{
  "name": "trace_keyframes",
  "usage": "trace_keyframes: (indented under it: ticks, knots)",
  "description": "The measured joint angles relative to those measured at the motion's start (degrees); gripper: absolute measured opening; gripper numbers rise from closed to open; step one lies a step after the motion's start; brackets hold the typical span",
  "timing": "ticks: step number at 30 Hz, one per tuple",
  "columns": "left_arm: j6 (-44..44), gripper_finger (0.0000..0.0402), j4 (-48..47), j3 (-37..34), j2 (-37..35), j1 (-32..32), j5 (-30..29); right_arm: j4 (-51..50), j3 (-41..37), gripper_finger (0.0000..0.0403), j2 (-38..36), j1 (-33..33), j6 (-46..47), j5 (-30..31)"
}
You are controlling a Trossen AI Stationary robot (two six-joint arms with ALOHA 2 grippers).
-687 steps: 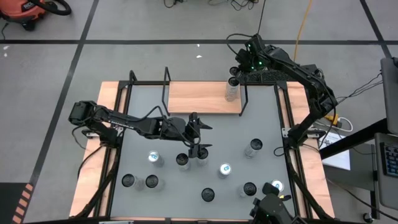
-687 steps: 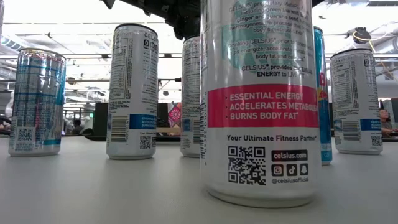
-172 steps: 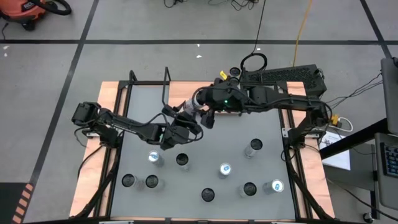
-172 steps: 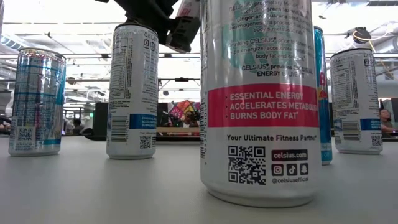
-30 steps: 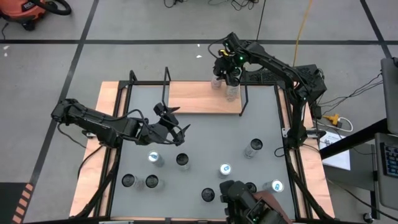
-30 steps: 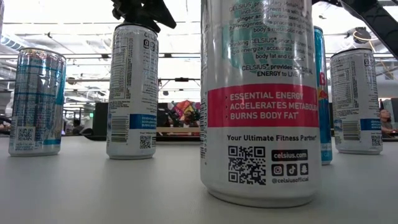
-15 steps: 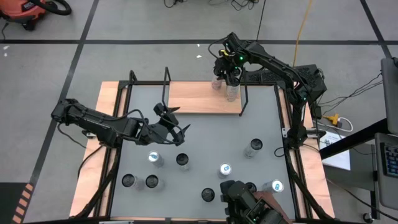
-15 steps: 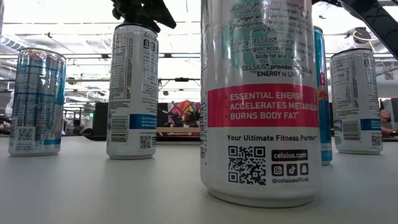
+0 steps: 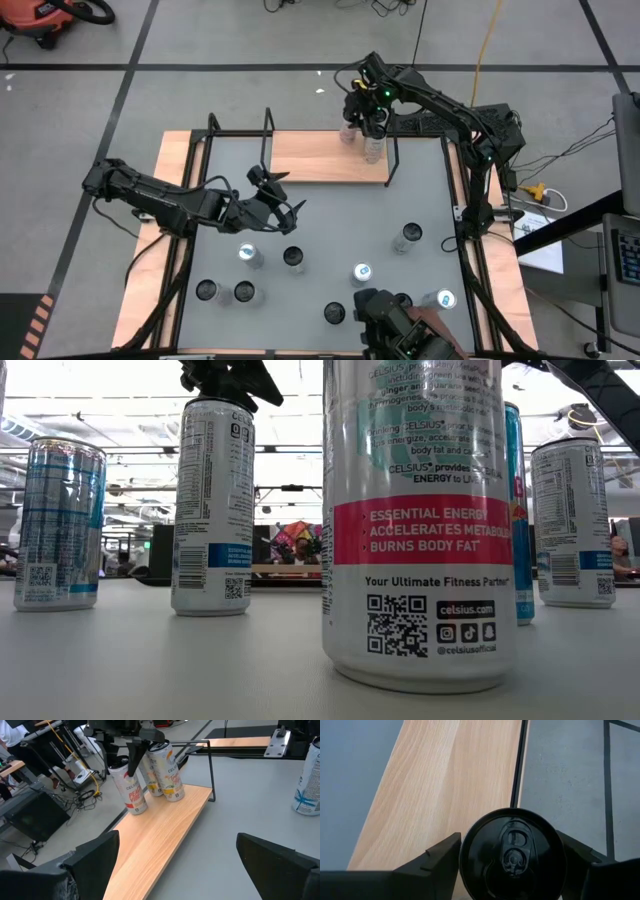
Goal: Place canned beverage on shelf
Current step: Put the top white pink soda can on the shelf
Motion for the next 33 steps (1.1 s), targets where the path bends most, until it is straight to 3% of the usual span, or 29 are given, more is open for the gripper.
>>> trace_keyframes:
  ticks: [16, 33]
  knots:
    - [-0.02, 0.0397, -0.01, 0.0, 0.0, 0.0, 0.0, -0.35, 0.0, 0.0235, 0.0, 0.0, 2.5, -0.02]
    - [0.0, 0.0397, 0.0, 0.02, 0.0, 0.0, 0.66, 0.42, 0.02, 0.028, -0.01, -0.44, 6.53, -0.17]
